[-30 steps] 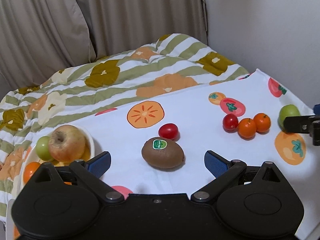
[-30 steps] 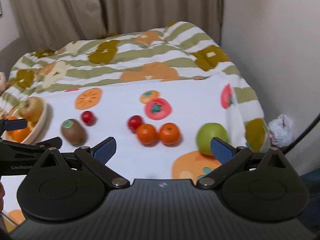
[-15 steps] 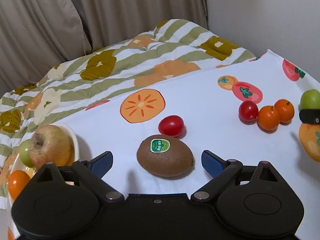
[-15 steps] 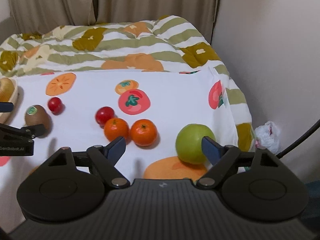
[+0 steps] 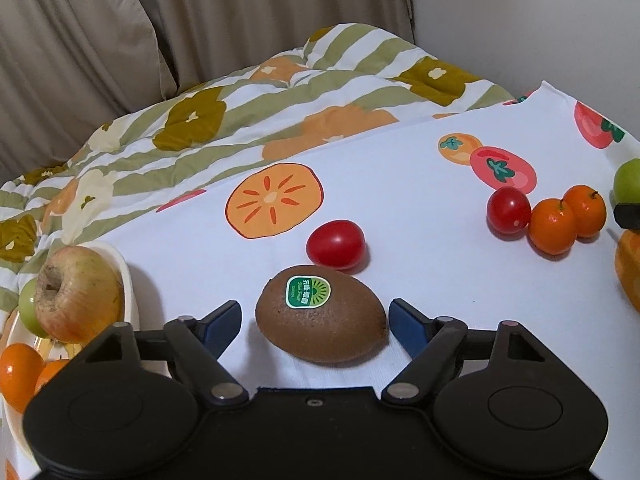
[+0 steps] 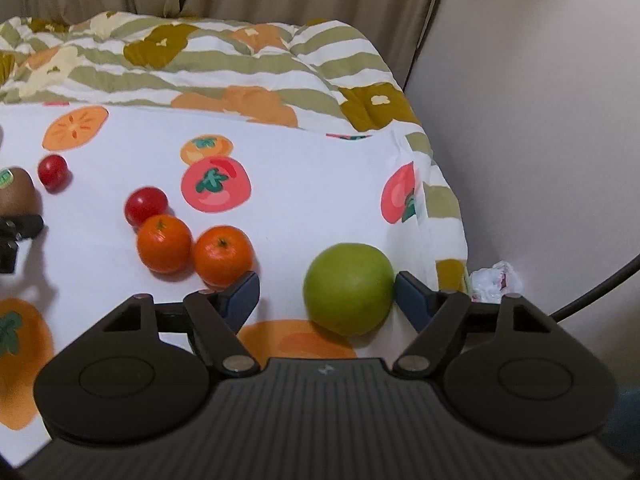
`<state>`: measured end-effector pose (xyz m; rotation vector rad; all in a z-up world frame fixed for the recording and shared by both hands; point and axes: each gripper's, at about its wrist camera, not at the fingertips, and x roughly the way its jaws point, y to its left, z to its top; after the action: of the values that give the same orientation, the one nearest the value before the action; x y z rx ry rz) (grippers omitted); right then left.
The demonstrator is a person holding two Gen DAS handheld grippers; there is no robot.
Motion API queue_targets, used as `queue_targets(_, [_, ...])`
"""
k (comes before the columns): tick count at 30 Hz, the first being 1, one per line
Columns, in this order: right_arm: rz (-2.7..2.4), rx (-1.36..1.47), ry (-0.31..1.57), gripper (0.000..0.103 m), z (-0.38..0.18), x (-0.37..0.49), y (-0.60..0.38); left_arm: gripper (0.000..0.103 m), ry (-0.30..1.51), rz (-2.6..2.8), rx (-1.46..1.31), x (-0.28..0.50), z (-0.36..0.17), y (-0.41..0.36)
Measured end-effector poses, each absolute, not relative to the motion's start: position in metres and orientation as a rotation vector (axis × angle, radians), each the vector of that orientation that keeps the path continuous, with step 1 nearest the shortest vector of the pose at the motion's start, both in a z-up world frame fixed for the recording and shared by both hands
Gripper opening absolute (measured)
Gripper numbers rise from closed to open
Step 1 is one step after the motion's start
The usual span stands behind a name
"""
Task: Organize fruits
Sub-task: 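Grasp the kiwi with the left tool while the right tool grasps the green apple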
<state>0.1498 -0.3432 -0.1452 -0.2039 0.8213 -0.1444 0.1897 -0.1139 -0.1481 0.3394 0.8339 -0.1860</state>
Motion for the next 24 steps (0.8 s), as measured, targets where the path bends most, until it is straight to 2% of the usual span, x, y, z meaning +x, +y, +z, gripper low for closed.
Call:
queue_targets(4, [-0.127,-0.272,0.816,0.083,-0.153,0.15,-0.339,0.08,0.83,-0.186,0.335,0.19,-0.149,-0.114])
queue_targets(9, [-0.115,-0.27,0.83,0.073,-0.158,0.152,-0.342,0.075,0.83,-0.192,0.325,0.189,-0.149,-0.115])
queue_targets(15, [-0.104,-0.278,0.826,0.069,-0.159,0.151,-0.345,0.073,0.829,-0.185,0.308,0.188,-0.149,-0.115])
queue_targets(24, [-0.081,-0.254,0.82,0.069,-0.158,0.147,-0.347,0.07,0.833,-0.181,0.301,0.186,-0.147,-0.114])
